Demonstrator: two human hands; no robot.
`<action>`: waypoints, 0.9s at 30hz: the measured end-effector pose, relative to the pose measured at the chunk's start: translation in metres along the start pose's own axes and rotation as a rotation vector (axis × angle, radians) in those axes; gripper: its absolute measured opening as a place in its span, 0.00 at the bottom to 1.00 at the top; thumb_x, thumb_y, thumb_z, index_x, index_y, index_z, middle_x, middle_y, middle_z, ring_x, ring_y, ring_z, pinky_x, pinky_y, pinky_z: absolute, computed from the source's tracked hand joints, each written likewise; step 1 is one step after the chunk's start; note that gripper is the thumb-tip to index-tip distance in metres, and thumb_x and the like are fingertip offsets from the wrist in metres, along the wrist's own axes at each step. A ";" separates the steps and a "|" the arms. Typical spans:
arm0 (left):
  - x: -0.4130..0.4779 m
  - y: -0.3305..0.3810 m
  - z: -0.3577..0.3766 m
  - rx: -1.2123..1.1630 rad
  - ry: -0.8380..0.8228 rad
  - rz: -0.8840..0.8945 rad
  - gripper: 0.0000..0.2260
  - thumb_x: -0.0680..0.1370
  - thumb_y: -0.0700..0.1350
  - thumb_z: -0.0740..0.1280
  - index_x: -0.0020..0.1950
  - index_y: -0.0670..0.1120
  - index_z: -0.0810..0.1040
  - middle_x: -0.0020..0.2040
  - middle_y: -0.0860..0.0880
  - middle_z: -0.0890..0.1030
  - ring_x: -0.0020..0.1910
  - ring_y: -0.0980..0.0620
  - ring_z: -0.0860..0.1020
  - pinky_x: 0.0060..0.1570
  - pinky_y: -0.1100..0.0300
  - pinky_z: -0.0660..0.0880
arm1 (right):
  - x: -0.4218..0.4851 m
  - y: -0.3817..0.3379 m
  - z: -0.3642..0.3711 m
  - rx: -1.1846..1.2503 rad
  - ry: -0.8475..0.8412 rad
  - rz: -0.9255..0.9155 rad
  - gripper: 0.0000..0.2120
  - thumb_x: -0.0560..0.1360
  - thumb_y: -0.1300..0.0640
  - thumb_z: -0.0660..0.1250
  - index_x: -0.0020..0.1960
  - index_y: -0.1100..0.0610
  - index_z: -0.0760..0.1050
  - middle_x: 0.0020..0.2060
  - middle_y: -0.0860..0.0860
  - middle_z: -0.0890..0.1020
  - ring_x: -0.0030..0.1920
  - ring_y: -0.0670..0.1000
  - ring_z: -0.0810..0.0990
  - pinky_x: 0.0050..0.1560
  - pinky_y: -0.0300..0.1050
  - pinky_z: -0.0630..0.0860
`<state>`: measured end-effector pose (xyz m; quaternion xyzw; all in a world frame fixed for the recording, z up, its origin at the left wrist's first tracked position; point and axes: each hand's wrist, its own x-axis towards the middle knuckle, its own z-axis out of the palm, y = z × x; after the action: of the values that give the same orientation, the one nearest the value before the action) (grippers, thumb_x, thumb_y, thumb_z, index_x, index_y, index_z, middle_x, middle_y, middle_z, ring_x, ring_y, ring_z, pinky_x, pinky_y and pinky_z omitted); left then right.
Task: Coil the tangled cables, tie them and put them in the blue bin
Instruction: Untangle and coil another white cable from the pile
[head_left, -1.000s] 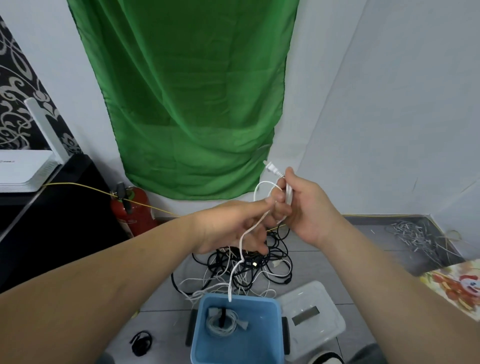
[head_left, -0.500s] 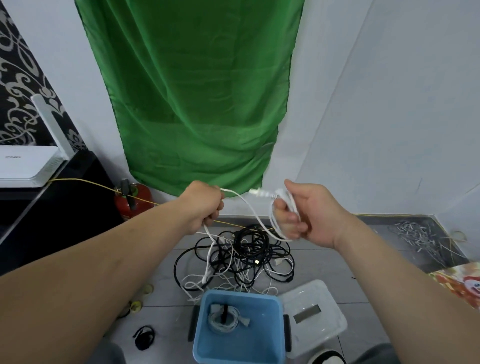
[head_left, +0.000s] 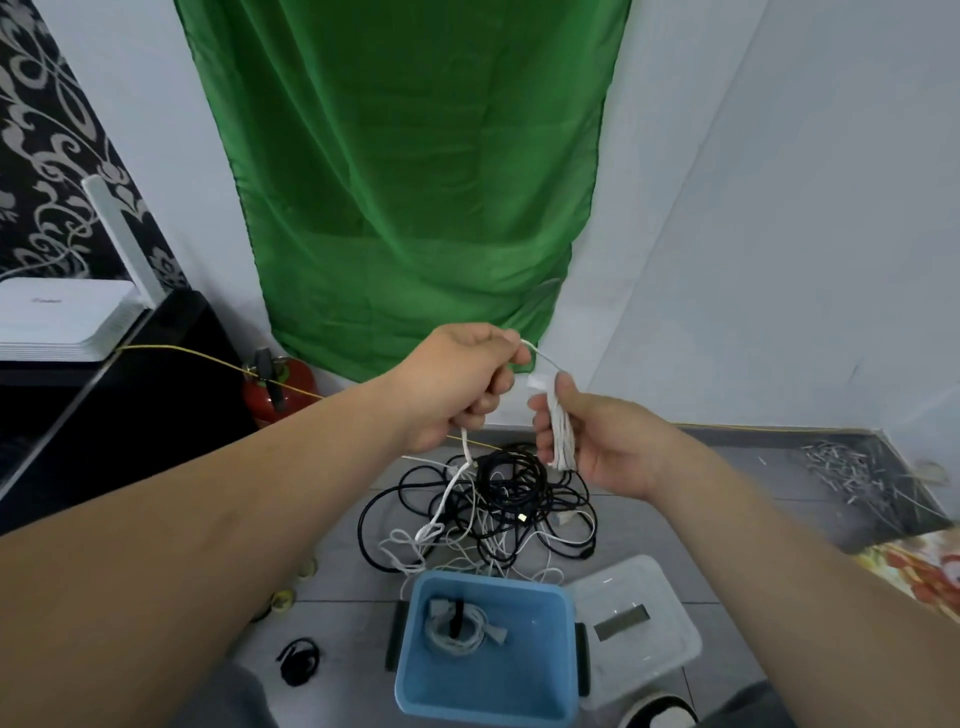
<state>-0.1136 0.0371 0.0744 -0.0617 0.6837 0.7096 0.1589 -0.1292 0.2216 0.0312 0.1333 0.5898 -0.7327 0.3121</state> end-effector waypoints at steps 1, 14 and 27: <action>-0.003 -0.002 0.000 0.026 -0.023 -0.012 0.10 0.86 0.48 0.60 0.52 0.45 0.78 0.31 0.50 0.72 0.24 0.55 0.62 0.23 0.66 0.56 | -0.001 -0.003 -0.001 0.082 0.002 -0.021 0.20 0.84 0.45 0.59 0.52 0.61 0.78 0.35 0.53 0.83 0.33 0.51 0.82 0.38 0.46 0.80; -0.006 -0.059 0.013 0.497 -0.433 -0.120 0.16 0.87 0.54 0.57 0.55 0.45 0.79 0.32 0.49 0.76 0.30 0.52 0.75 0.37 0.57 0.75 | -0.016 -0.027 -0.002 0.573 -0.086 -0.122 0.17 0.85 0.50 0.55 0.44 0.57 0.74 0.28 0.48 0.68 0.24 0.48 0.67 0.31 0.42 0.69; 0.017 -0.040 -0.037 0.750 -0.008 0.043 0.18 0.71 0.57 0.79 0.33 0.48 0.75 0.27 0.54 0.70 0.25 0.56 0.67 0.28 0.64 0.65 | -0.031 -0.010 -0.009 -0.695 -0.242 0.316 0.21 0.85 0.47 0.56 0.44 0.59 0.77 0.27 0.53 0.73 0.26 0.50 0.68 0.27 0.41 0.65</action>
<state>-0.1216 0.0037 0.0290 0.0180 0.8967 0.4131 0.1580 -0.1133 0.2404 0.0541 0.0216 0.7337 -0.4430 0.5148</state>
